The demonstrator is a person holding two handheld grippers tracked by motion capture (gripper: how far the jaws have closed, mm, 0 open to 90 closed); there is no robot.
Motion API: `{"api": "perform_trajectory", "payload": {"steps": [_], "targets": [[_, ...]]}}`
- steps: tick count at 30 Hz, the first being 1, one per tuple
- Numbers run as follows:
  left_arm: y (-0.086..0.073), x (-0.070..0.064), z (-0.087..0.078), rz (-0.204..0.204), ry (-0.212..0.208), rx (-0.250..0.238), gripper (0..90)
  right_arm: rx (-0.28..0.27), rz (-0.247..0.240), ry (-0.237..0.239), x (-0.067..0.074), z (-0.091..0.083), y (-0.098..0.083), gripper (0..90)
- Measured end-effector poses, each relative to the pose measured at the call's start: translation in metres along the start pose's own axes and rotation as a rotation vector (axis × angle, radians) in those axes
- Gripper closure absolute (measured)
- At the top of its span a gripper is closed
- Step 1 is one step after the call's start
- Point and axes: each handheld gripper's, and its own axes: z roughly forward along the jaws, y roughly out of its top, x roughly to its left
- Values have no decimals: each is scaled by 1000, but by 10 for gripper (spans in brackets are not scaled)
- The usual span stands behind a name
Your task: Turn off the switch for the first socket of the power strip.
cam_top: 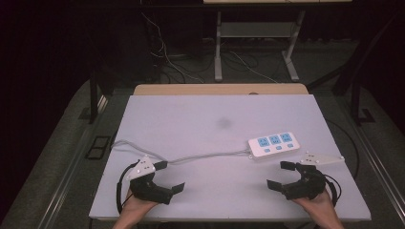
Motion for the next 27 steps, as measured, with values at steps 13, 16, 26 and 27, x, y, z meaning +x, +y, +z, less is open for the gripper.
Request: {"api": "perform_trajectory", "payload": {"steps": [13, 16, 26, 27], "targets": [[0, 1, 1, -2, -4, -3, 0, 8, 6, 1, -2, -1, -1, 3], [0, 1, 1, -3, -4, -3, 0, 11, 7, 2, -3, -1, -2, 3], [-1, 1, 2, -10, -16, -4, 0, 25, 9, 6, -3, 0, -2, 3], [-1, 1, 3, -7, -19, 0, 0, 31, 8, 6, -2, 1, -2, 3]]}}
